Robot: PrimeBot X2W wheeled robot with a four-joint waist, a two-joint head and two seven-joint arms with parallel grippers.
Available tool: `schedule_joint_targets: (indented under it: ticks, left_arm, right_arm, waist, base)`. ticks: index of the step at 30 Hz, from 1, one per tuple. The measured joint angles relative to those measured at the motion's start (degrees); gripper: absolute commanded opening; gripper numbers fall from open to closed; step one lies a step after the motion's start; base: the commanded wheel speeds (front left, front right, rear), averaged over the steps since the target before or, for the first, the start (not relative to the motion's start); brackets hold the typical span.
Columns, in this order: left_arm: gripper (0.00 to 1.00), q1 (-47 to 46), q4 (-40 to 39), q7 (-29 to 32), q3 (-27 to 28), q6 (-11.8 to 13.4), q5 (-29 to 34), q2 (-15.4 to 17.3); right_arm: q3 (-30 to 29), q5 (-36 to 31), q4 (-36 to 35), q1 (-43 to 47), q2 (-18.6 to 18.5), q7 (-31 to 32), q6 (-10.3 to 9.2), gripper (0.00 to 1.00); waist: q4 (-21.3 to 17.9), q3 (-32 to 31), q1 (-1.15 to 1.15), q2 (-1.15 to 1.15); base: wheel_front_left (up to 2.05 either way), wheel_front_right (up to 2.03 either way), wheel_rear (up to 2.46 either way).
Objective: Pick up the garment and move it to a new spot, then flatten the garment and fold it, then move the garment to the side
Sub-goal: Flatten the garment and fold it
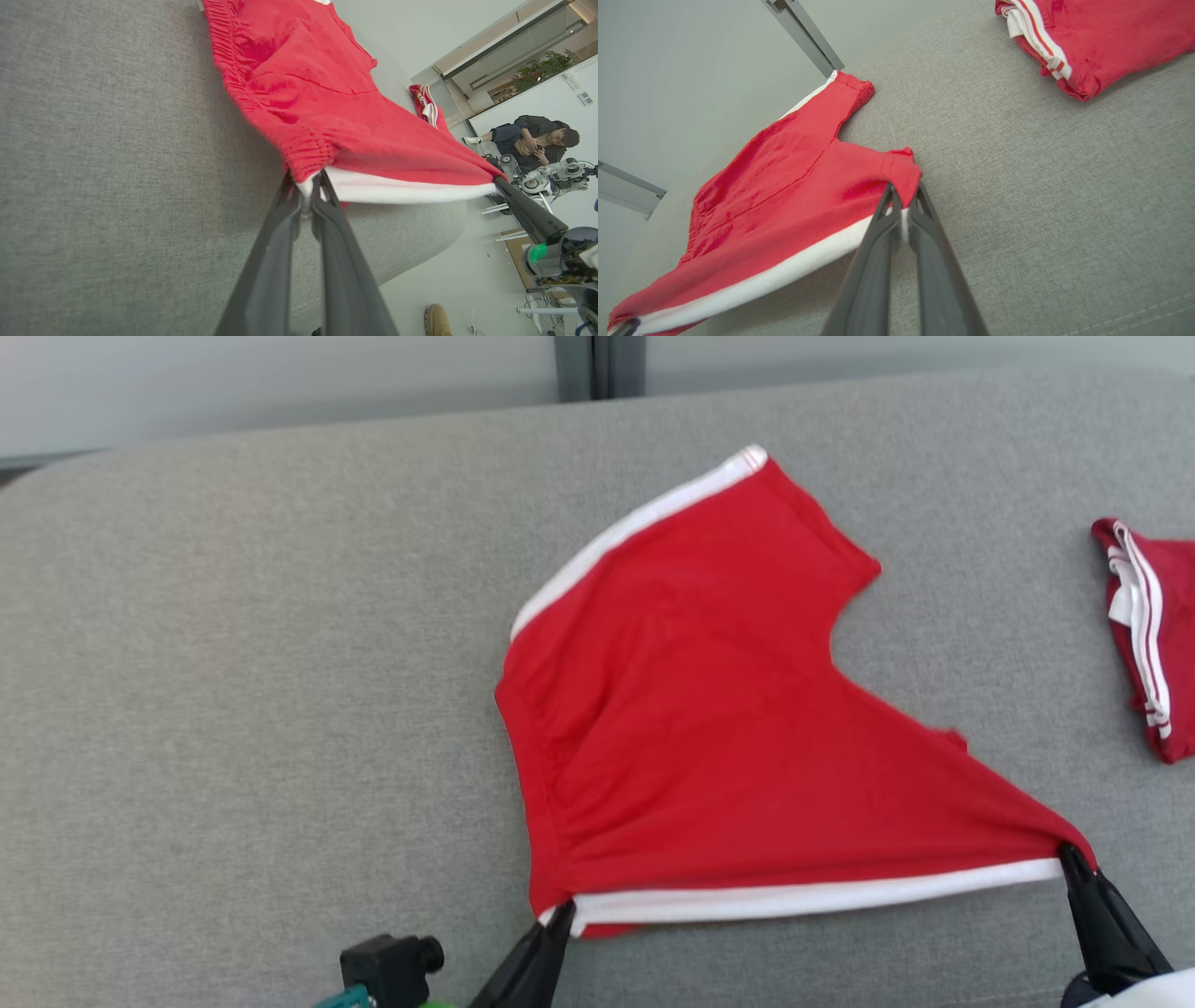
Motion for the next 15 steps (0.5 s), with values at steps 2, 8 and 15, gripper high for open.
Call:
schedule_joint_targets:
  ticks: [2, 8, 15]
  left_arm:
    - [0.00, 1.98, -3.10, 1.01, -0.29, 1.55, -0.31, 0.81]
    - [0.00, 1.71, -6.83, 4.48, 0.12, 2.66, -2.40, 1.47]
    - [0.00, -8.56, -5.28, 8.26, 1.88, 0.79, -6.02, -3.45]
  right_arm:
    - [-0.79, 1.10, -2.23, 1.93, 0.65, 1.62, 0.00, 0.00]
    - [-3.04, 1.33, -2.85, -0.94, -0.14, 5.92, 0.00, 0.00]
    - [-4.68, 0.92, 2.10, -14.90, -4.36, 12.63, -0.01, 0.00]
  waist:
    - [0.51, -1.62, 0.00, 0.00]
    - [3.12, -3.33, 0.00, 0.00]
    - [4.92, 0.82, 0.00, 0.00]
  base:
    - [0.00, 0.00, 0.00]
    - [0.00, 0.00, 0.00]
    - [0.00, 0.00, 0.00]
